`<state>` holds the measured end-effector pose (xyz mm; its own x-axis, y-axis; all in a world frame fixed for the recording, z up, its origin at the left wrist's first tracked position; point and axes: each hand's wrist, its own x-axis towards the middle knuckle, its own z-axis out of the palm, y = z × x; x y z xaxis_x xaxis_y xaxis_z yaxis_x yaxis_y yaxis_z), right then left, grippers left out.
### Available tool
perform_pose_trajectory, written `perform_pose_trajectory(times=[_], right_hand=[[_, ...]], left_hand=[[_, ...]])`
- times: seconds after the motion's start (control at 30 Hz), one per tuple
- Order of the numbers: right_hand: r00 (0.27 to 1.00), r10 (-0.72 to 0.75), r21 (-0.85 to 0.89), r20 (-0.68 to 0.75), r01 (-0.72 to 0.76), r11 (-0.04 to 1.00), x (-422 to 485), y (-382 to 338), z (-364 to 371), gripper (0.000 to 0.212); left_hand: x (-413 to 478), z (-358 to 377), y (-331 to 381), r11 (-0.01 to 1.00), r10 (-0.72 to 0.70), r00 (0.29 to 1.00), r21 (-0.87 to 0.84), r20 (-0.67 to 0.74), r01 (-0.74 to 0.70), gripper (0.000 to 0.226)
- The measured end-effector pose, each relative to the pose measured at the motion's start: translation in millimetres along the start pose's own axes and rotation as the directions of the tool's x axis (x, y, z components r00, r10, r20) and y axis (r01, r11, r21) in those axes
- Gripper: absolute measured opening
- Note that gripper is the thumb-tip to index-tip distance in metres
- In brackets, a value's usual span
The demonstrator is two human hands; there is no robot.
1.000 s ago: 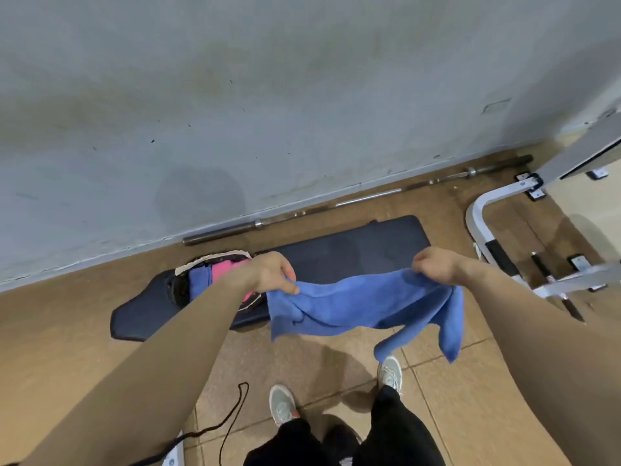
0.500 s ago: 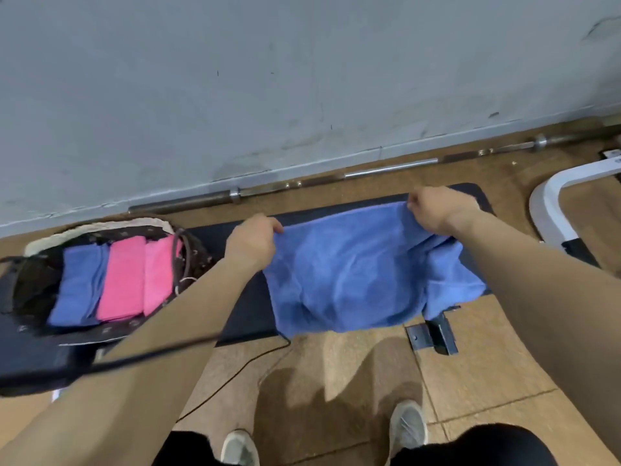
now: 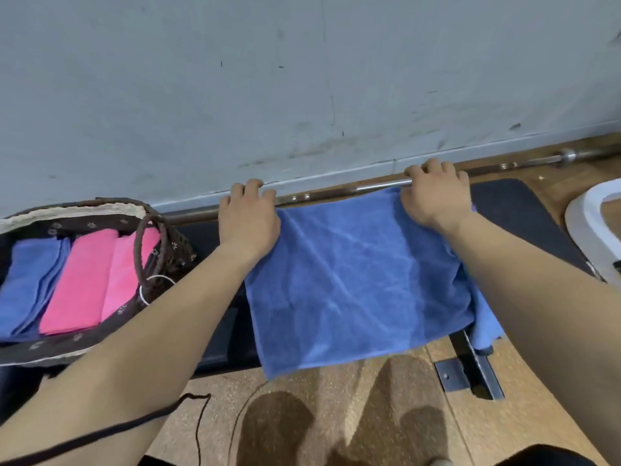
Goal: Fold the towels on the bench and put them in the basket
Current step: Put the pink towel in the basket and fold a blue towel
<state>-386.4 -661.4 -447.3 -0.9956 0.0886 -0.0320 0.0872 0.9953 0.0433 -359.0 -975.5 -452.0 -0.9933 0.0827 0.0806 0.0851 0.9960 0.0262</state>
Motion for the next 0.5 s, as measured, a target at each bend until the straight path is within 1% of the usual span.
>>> perform_pose_trajectory(times=[0.03, 0.1, 0.17, 0.23, 0.27, 0.3, 0.33, 0.4, 0.5], right_hand=[[0.999, -0.017, 0.029, -0.048, 0.019, 0.999, -12.4, -4.6, -0.5, 0.041], [0.99, -0.06, 0.092, -0.128, 0.072, 0.993, -41.6, -13.7, -2.8, 0.04], [0.984, -0.121, 0.167, -0.129, 0.142, 0.976, -74.3, -23.3, -3.4, 0.041], [0.982, -0.174, 0.22, -0.078, 0.187, 0.958, -106.2, -32.9, 1.1, 0.05], [0.98, -0.193, 0.227, -0.041, 0.197, 0.954, -120.9, -38.0, 5.6, 0.059], [0.978, -0.209, 0.226, 0.012, 0.201, 0.953, -133.8, -42.9, 11.6, 0.069], [0.972, -0.22, 0.222, 0.081, 0.197, 0.955, -144.8, -47.7, 17.2, 0.074], [0.949, -0.236, 0.217, 0.208, 0.191, 0.957, -164.4, -55.7, 27.4, 0.074], [0.93, -0.284, 0.231, 0.233, 0.23, 0.945, -184.6, -63.8, 26.6, 0.074]], left_hand=[[-10.8, -1.6, 7.2, 1.0, 0.011, 1.0, -0.02, -0.026, -0.012, 0.041], [-39.0, -4.3, 23.6, 0.997, 0.036, 0.999, -0.069, -0.023, -0.038, 0.048], [-71.4, -2.1, 38.7, 0.994, 0.046, 0.999, -0.097, 0.023, -0.043, 0.058], [-101.5, 2.5, 50.6, 0.985, 0.041, 0.992, -0.174, 0.117, -0.02, 0.069], [-114.7, 5.7, 54.4, 0.977, 0.029, 0.983, -0.215, 0.179, 0.011, 0.073], [-126.7, 10.1, 55.9, 0.973, 0.019, 0.973, -0.229, 0.231, 0.035, 0.076], [-136.8, 13.0, 54.8, 0.978, 0.019, 0.965, -0.206, 0.26, 0.036, 0.079], [-151.4, 16.9, 44.2, 0.99, 0.042, 0.961, -0.142, 0.273, -0.003, 0.081], [-156.3, 10.9, 18.8, 0.991, 0.093, 0.949, -0.116, 0.302, -0.06, 0.083]])
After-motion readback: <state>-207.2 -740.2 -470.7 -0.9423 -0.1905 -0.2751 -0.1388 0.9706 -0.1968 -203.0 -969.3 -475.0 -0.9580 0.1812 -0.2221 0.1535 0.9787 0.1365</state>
